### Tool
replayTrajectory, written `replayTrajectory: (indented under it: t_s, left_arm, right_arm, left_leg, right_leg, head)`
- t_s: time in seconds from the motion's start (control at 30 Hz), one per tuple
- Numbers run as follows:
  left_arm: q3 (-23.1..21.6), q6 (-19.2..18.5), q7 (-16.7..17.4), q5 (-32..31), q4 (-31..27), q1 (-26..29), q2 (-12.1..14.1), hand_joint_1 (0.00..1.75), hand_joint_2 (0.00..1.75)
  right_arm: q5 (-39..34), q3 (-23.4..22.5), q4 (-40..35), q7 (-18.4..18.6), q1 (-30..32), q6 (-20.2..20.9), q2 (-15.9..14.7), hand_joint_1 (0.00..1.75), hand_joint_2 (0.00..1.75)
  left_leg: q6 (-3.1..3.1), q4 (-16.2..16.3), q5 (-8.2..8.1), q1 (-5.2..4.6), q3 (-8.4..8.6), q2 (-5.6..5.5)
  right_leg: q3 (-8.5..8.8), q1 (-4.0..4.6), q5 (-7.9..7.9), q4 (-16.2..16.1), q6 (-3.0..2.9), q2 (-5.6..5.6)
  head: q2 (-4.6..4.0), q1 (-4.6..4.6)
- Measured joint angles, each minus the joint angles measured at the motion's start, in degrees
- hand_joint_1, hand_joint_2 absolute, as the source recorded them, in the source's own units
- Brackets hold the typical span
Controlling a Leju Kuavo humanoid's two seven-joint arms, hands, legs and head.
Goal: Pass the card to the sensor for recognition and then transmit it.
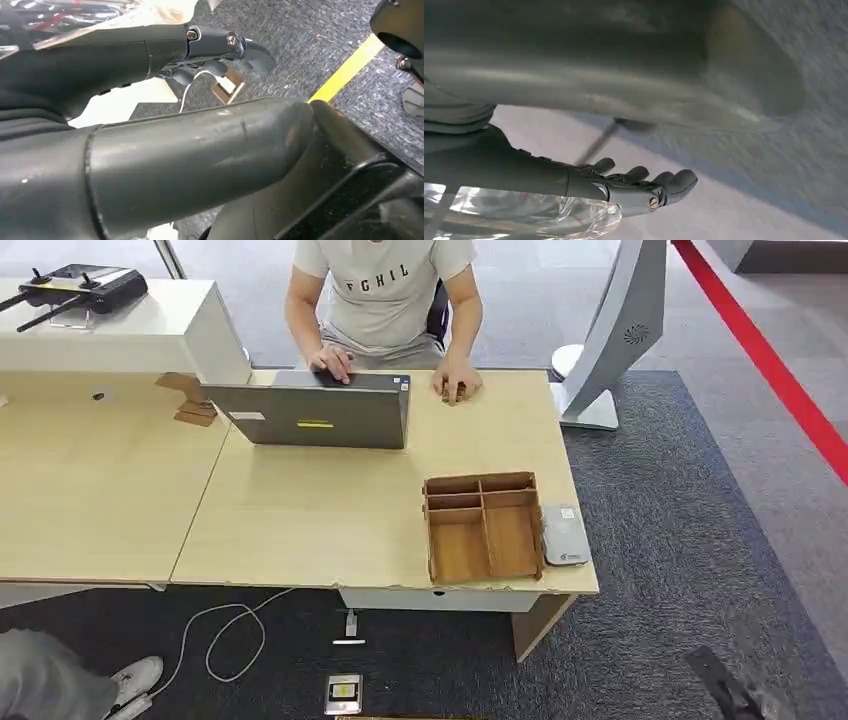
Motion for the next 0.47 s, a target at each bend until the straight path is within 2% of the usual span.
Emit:
replayTrajectory:
  t_s: [0.17, 0.33, 0.47]
  left_arm:
    - [0.0, 0.2, -0.5, 0.1, 0.0, 0.0, 0.0, 0.00, 0.00]
    - [0.0, -0.8, -1.5, 0.1, 0.0, -0.2, 0.0, 0.00, 0.00]
    - [0.0, -1.2, -1.9, -0.1, 0.0, -0.3, 0.0, 0.00, 0.00]
  right_arm:
    - [-0.8, -5.5, 0.9, -1.2, 3.5, 3.8, 4.9, 0.00, 0.00]
    - [0.0, -9.2, 1.4, -2.2, 3.3, 7.0, 6.6, 0.00, 0.00]
    - [1.6, -10.5, 1.4, -2.9, 2.8, 7.3, 7.4, 0.00, 0.00]
  left_leg:
    - [-0.05, 0.0, 0.00, -0.07, 0.07, 0.24]
    - [-0.10, 0.0, 0.05, -0.10, 0.13, 0.24]
    - [-0.10, 0.0, 0.05, -0.13, 0.17, 0.25]
  right_leg:
    - [-0.01, -0.07, 0.00, 0.1, -0.03, 0.10]
    - [0.01, -0.09, 0.03, 0.1, -0.04, 0.11]
    - [0.03, -0.12, 0.04, 0.1, -0.03, 0.11]
  head:
    - [-0.02, -0.02]
    - [0.00, -0.02]
    - [0.00, -0.04]
